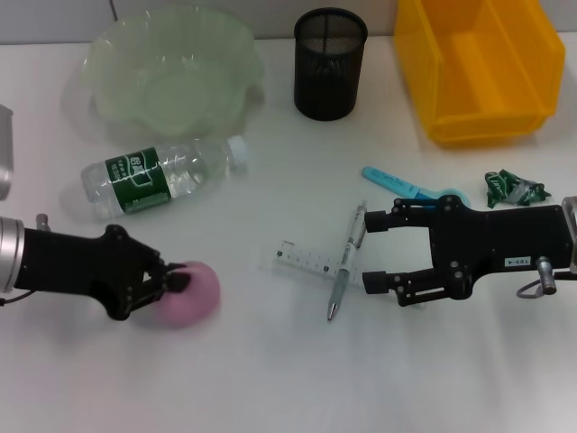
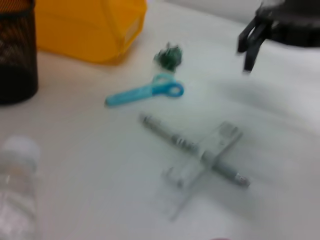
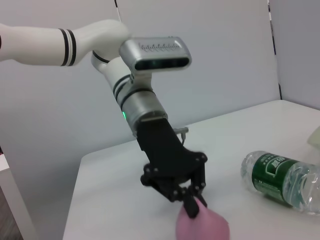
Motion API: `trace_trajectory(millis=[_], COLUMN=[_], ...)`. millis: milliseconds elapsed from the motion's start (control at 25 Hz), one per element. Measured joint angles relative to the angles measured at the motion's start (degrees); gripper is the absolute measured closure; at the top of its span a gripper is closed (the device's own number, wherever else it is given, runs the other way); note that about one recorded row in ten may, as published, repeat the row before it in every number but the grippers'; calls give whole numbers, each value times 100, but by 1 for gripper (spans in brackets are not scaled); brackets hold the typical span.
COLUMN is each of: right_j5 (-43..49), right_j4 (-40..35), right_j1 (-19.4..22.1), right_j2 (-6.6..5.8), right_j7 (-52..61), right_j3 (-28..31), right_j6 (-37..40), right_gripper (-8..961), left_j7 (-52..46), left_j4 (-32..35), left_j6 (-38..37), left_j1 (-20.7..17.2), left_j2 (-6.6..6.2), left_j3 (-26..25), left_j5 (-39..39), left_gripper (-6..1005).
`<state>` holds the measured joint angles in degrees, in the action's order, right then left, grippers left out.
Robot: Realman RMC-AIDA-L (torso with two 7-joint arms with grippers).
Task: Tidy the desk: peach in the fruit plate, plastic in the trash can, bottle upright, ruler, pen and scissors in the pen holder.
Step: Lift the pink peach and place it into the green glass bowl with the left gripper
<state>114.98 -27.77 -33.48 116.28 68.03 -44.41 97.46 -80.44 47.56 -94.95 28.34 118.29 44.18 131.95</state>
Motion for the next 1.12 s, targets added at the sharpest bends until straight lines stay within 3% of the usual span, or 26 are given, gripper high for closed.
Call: trace_trajectory(millis=[120, 160, 240, 360, 440, 600, 720, 800, 880, 920, 1000, 1120], right_j5=[0, 1, 1, 0, 0, -1, -1, -2, -2, -2, -2, -2], right_j4=[1, 4, 6, 6, 6, 3, 0, -1, -1, 0, 0, 0], right_j1=[7, 10, 10, 14, 17, 40, 63, 71, 72, 72, 72, 71], right_j2=[0, 0, 2, 15, 18, 33, 36, 41, 46, 46, 45, 45], right_j7=[-1, -20, -29, -36, -39, -51, -57, -57, -56, -56, -49, -44], right_j3=[4, 4, 3, -19, -21, -30, -25, -7, -4, -4, -6, -6], right_j6=[2, 2, 2, 2, 3, 29, 44, 48, 54, 57, 61, 62], right_gripper=[130, 130, 130, 130, 130, 129, 129, 129, 129, 129, 129, 129], left_j7=[21, 50, 55, 68, 68, 334, 334, 791, 904, 1147, 1420, 1639], left_j4=[-20, -43, -43, -169, -169, -985, -985, -1651, -1780, -2102, -2327, -2470], left_j6=[-406, -522, -524, -158, -158, 1034, 1034, 2348, 2640, 3274, 3707, 3948], left_j1=[69, 80, 85, 140, 140, 345, 345, 549, 587, 772, 888, 954], left_j2=[-16, -23, -22, 22, 22, 27, 27, 30, 34, 47, 54, 58], left_j3=[-236, -331, -350, -360, -360, -360, -360, -359, -352, -341, -352, -362], left_j5=[-486, -980, -1178, -2167, -2167, -3421, -3421, -4393, -4546, -4838, -5045, -5181], left_gripper=[940, 957, 955, 951, 949, 944, 940, 938, 935, 934, 932, 928])
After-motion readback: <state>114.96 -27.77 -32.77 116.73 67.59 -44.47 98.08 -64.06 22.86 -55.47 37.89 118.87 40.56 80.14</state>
